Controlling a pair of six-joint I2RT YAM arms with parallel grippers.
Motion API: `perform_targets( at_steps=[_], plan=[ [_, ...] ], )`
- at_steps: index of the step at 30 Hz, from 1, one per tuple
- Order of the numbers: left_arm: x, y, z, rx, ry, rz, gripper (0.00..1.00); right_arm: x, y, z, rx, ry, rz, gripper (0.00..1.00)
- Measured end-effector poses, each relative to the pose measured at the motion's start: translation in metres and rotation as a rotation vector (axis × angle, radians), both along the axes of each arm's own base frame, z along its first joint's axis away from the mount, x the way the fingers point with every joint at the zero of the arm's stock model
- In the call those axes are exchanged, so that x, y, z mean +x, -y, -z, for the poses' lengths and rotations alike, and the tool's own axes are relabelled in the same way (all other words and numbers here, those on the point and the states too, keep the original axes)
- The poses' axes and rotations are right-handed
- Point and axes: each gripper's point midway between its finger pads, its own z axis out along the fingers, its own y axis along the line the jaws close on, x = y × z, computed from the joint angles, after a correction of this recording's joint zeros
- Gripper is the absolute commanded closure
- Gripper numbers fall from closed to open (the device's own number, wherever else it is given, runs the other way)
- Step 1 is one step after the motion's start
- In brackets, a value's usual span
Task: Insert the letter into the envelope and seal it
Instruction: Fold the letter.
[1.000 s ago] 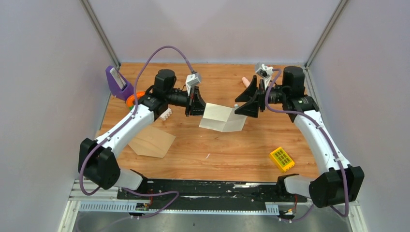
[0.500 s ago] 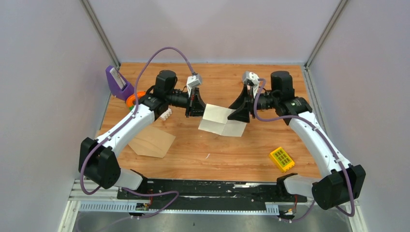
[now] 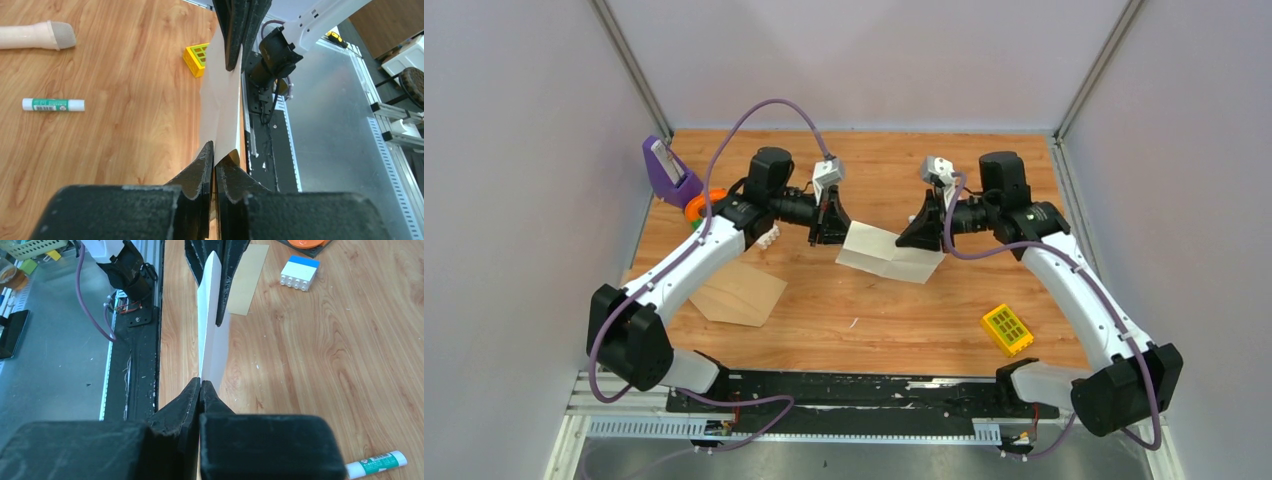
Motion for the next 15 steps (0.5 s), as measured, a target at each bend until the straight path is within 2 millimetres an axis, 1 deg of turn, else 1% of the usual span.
perform_targets(
  at_steps=[1, 2, 3, 5, 8, 10, 12, 14, 15],
  plan=[
    [0.0, 0.0, 0.0, 0.0, 0.005, 0.002, 0.51, -0.002, 0.001, -0.001, -0.002, 0.005, -0.003, 1.0],
    [0.0, 0.0, -0.001, 0.002, 0.009, 0.003, 0.33, -0.005, 0.002, -0.002, -0.003, 0.009, -0.005, 1.0],
    [0.0, 0.0, -0.002, 0.003, 0.02, 0.002, 0.08, -0.008, 0.003, -0.004, -0.003, 0.018, -0.006, 1.0],
    [0.006, -0.001, -0.004, 0.011, 0.034, -0.02, 0.01, -0.012, 0.005, -0.008, -0.002, 0.038, -0.003, 1.0],
    [0.02, -0.009, -0.011, 0.018, 0.05, -0.079, 0.0, -0.014, 0.009, -0.012, -0.01, 0.067, 0.015, 1.0],
    [0.037, -0.024, -0.023, 0.005, 0.066, -0.143, 0.0, -0.013, 0.01, -0.011, -0.019, 0.075, 0.028, 1.0],
    [0.054, -0.046, -0.04, -0.02, 0.083, -0.219, 0.0, -0.013, 0.011, -0.007, -0.031, 0.067, 0.039, 1.0],
    [0.064, -0.062, -0.057, -0.04, 0.109, -0.265, 0.0, -0.012, 0.012, 0.0, -0.042, 0.05, 0.045, 1.0],
    [0.064, -0.066, -0.066, -0.052, 0.125, -0.267, 0.0, -0.012, 0.012, 0.003, -0.048, 0.039, 0.046, 1.0]
  ],
)
